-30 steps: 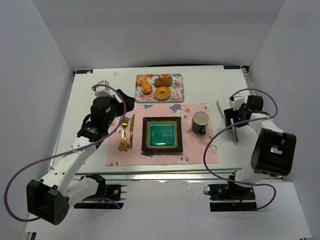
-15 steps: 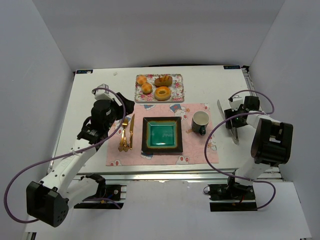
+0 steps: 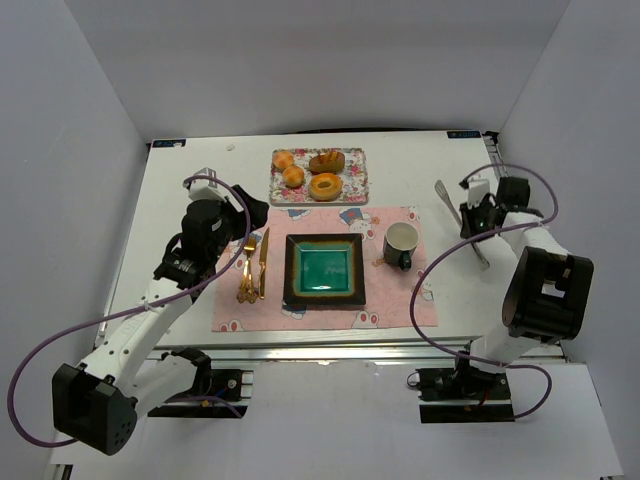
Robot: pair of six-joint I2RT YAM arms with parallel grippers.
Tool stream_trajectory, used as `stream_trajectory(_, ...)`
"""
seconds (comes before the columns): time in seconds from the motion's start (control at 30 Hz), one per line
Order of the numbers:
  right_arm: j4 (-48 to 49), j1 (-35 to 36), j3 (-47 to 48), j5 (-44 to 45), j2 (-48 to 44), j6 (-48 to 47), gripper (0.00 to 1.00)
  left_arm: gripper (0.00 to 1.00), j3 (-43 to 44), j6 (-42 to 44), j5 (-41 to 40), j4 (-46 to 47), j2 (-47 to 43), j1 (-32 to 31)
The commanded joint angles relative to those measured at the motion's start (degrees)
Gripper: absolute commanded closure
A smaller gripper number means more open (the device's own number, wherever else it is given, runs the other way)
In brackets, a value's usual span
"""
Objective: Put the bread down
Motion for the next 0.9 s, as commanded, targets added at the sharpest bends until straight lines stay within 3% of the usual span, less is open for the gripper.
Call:
stream_trajectory(0.0,-5.52,0.73,11.03,-12.23,-3.92,-4.37,0.83,0.15,1.87,0.36,-0.67,-0.09,-1.03,0.27)
stream_trajectory(0.27,-9.83,9.61,27.11,-14.46,-1.90,-7.00,0.61,0.15,1.70,0.10,-0.84,0.17,-1.29,0.27)
stream_trajectory(0.67,-12.04,23.76,43.21,-8.05,9.78,-14.82,0.57,0.14,0.12,-0.25,-1.99,-0.09,-3.05,0.27)
stream_trajectory(0.87,-11.51,28.59,48.66,-0.32,17.08,-25.70,0.58,0.14,-0.32,-0.25,-2.43,-0.09,-3.05,0.27)
